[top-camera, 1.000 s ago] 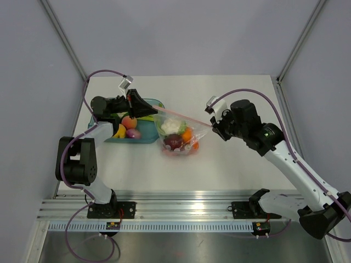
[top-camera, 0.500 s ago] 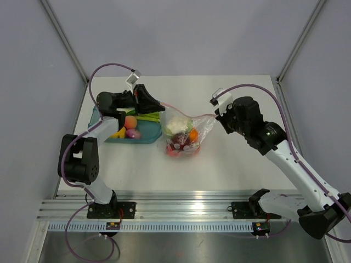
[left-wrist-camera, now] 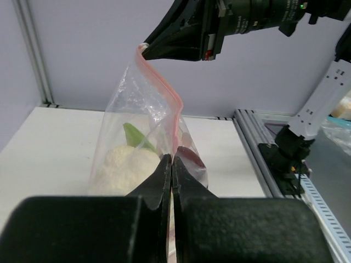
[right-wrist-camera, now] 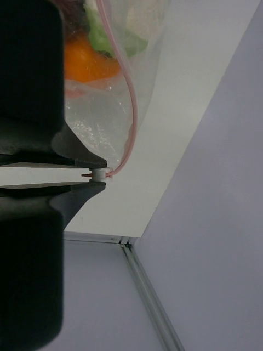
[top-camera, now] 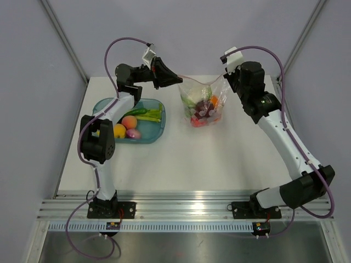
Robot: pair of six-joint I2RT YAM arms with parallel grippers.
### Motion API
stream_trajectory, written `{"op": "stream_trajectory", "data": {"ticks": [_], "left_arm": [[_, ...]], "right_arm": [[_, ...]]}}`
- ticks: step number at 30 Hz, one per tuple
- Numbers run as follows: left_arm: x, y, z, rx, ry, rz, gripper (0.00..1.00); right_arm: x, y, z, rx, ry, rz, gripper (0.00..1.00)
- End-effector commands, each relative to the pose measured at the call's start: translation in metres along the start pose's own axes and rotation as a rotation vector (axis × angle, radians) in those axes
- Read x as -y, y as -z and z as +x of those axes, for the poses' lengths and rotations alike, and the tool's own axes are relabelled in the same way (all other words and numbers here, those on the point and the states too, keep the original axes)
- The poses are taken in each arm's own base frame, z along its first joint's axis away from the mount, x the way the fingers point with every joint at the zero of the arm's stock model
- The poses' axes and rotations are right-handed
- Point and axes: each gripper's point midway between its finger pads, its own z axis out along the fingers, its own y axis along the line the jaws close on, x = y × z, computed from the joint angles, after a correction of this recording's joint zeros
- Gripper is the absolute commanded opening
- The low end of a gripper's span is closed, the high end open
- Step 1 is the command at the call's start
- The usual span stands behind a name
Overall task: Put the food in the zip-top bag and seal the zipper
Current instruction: Place the zipper food storage bag at the center of the board, then reset both arms
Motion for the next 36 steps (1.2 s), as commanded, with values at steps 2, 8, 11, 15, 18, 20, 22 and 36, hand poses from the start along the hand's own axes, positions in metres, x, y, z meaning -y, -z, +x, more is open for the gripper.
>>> {"op": "stream_trajectory", "data": {"ticks": [2, 8, 11, 15, 18, 20, 22, 36], "left_arm": [[-0.037, -0.01, -0.024, 0.056, -0.064, -0.049, 0.0], [-0.03, -0.004, -0.007, 0.054, -0.065, -0.077, 0.99], [-0.015, 0.003, 0.009, 0.039, -0.05, -0.111, 0.99], [0.001, 0.011, 0.009, 0.033, -0.047, -0.194, 0.99], [0.002, 0.017, 0.003, -0.035, -0.046, -0.335, 0.99], [0.006, 0.02, 0.006, -0.147, -0.07, -0.458, 0.99], [0.012, 0.026, 0.02, -0.242, -0.046, -0.527, 0.99], [0.052, 0.098, 0.049, -0.252, 0.203, -1.007, 0.99]], "right_arm": [[0.046, 0.004, -0.05, 0.148, -0.029, 0.15, 0.01], [-0.01, 0.03, -0.001, 0.116, -0.082, -0.084, 0.14], [-0.046, 0.052, 0.031, 0.106, -0.17, -0.217, 0.55], [-0.067, 0.074, 0.054, 0.055, -0.243, -0.298, 0.76], [-0.062, 0.088, 0.064, 0.011, -0.275, -0.275, 0.78], [-0.054, 0.097, 0.063, 0.017, -0.32, -0.237, 0.83], [-0.048, 0.102, 0.064, 0.018, -0.377, -0.197, 0.84], [-0.025, 0.097, 0.136, -0.28, -0.798, 0.231, 1.0]]}}
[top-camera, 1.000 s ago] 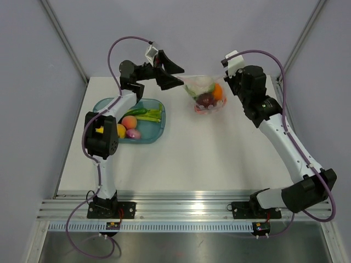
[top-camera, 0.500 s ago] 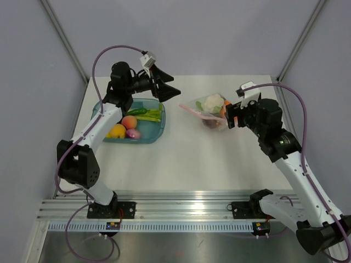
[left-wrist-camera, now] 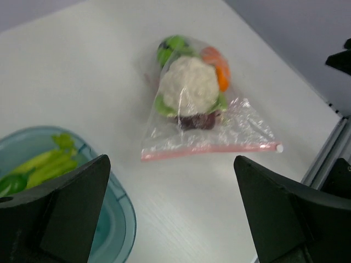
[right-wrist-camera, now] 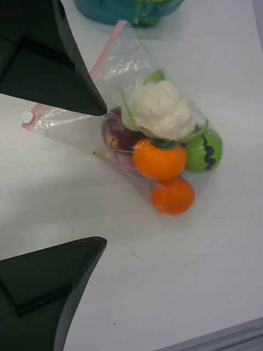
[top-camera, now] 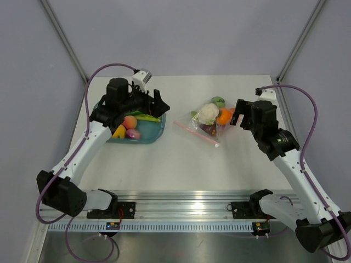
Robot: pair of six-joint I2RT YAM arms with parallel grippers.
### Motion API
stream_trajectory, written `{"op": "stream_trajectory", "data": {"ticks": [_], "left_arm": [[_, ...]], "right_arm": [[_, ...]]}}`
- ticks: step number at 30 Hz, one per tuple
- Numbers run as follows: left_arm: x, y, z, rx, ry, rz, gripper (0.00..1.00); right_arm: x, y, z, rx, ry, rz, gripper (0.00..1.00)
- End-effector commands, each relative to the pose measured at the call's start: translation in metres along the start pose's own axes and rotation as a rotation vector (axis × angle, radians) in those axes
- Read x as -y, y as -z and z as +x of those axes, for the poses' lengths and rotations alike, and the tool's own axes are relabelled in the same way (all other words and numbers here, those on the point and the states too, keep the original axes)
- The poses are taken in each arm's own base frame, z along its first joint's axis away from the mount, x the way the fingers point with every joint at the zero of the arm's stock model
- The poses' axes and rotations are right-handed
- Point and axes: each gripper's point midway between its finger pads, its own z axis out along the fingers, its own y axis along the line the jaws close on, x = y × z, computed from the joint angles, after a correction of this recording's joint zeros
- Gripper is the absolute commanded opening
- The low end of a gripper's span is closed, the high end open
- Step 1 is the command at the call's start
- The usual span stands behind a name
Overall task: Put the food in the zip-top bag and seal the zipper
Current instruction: Reset both arms
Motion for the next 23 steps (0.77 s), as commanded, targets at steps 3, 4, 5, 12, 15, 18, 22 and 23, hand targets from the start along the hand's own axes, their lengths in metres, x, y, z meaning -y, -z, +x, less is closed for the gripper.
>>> {"op": "stream_trajectory", "data": {"ticks": [3, 4, 5, 12, 15, 18, 22, 23], "left_arm": [[-0.032, 0.066, 0.008, 0.114, 0.034, -0.368, 0.99], [-0.042, 0.071, 0.024, 0.104, 0.059, -0.425, 0.99], [-0.053, 0.082, 0.024, 0.132, 0.076, -0.512, 0.99], [-0.05, 0.131, 0.057, 0.183, 0.137, -0.623, 0.99], [-0.053, 0.148, 0.073, 0.181, 0.146, -0.682, 0.99], [-0.057, 0.161, 0.082, 0.194, 0.148, -0.728, 0.99], [-0.058, 0.169, 0.084, 0.216, 0.141, -0.75, 0.99], [-0.058, 0.17, 0.084, 0.218, 0.141, -0.752, 0.99]], "right_arm": [[0.04, -0.005, 0.037, -0.096, -0.199, 0.299, 1.0], [0.043, -0.004, 0.041, -0.106, -0.197, 0.317, 1.0], [0.046, -0.004, 0.045, -0.113, -0.195, 0.334, 1.0], [0.057, 0.001, 0.061, -0.073, -0.199, 0.338, 0.99], [0.06, 0.009, 0.06, -0.031, -0.231, 0.325, 0.99], [0.069, 0.016, 0.059, 0.003, -0.262, 0.359, 0.99], [0.077, 0.023, 0.061, 0.027, -0.289, 0.39, 0.99], [0.078, 0.024, 0.062, 0.028, -0.289, 0.393, 1.0]]}}
